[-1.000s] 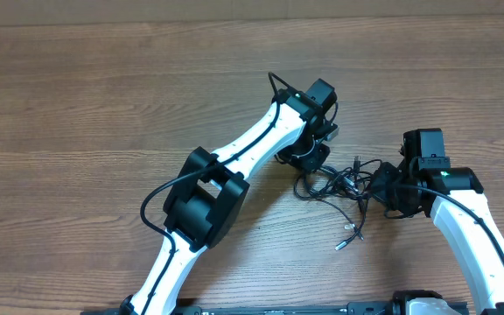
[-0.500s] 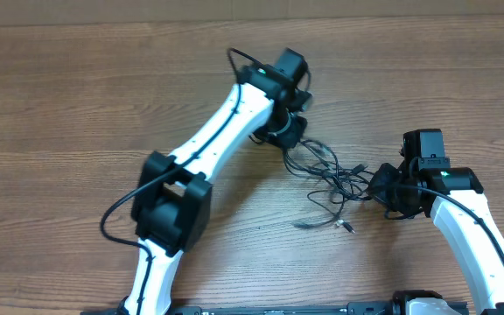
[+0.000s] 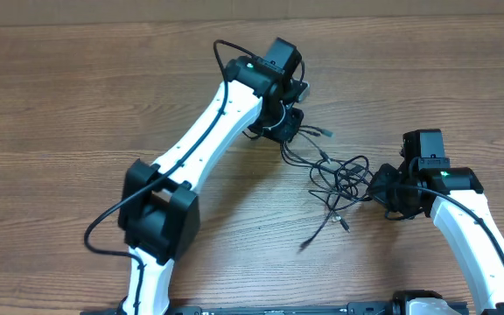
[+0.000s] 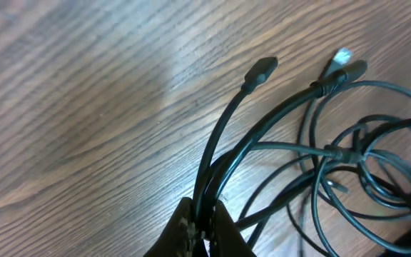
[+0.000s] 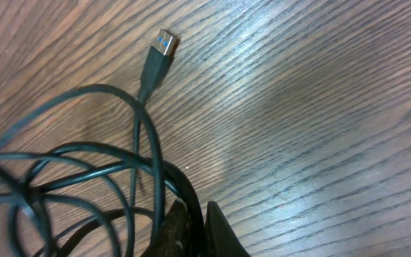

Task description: Untangle cables

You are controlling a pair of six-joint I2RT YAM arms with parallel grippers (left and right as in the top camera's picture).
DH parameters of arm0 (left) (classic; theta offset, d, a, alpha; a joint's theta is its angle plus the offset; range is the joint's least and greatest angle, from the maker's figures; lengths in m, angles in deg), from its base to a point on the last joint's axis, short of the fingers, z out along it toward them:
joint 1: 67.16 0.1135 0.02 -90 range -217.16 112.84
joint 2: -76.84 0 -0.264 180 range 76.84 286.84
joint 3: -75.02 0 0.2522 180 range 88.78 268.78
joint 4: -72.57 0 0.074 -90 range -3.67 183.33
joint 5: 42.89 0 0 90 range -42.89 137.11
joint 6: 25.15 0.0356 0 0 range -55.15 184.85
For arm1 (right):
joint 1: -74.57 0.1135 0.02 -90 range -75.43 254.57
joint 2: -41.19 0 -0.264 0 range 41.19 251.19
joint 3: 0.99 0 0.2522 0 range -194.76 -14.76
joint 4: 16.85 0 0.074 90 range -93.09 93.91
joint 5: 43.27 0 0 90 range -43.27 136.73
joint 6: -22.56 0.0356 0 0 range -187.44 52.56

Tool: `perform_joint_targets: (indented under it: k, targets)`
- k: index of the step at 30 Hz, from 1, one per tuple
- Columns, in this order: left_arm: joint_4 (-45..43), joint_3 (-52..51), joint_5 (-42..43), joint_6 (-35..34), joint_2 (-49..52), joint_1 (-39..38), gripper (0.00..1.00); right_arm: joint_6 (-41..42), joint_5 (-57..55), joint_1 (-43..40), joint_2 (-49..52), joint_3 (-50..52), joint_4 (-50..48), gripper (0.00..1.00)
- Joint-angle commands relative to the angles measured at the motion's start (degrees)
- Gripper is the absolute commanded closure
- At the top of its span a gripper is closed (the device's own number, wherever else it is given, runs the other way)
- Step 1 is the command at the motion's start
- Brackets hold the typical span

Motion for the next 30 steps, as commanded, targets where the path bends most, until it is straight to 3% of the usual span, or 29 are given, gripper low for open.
perform_joint_targets:
  k: [1, 4, 6, 10, 15, 20, 23, 26, 30]
  targets:
    - [0.09, 0.81, -2.01, -0.33, -8.24, 4.04, 0.96, 0.17, -3.76, -0.20, -0.48, -0.44, 0.42, 0.96]
    - [0.20, 0.81, -1.09, -0.26, -11.69, 5.99, 0.96, 0.20, -3.74, -0.20, -0.48, -0.44, 0.37, 0.95]
    - [0.22, 0.81, 0.13, 0.31, -14.38, 7.43, 0.96, 0.20, -3.74, -0.20, -0.48, -0.44, 0.39, 0.87]
    - [0.11, 0.81, 2.73, 0.63, -17.73, 8.70, 0.96, 0.20, -3.74, -0.20, -0.48, -0.44, 0.39, 0.81]
    - [-0.90, 0.81, 12.44, 5.03, -20.96, 9.16, 0.95, -0.09, -2.93, -0.17, -0.48, -0.44, 0.13, 0.75]
    - [-1.22, 0.81, 19.02, 8.70, -21.70, 9.16, 0.95, -13.64, 13.35, -0.13, -0.48, -0.44, -4.35, 0.70]
    - [-0.92, 0.81, 20.15, 8.72, -21.70, 9.16, 0.95, -21.73, 27.21, -0.13, -0.48, -0.44, -7.67, 0.57]
    - [-1.27, 0.81, 25.29, 8.94, -21.70, 9.16, 0.95, -26.49, 38.34, -0.13, -0.48, -0.44, -10.47, 0.41]
    - [-3.32, 0.81, 33.48, 8.87, -21.70, 9.16, 0.95, -28.61, 43.98, -0.13, -0.48, -0.44, -12.61, 0.36]
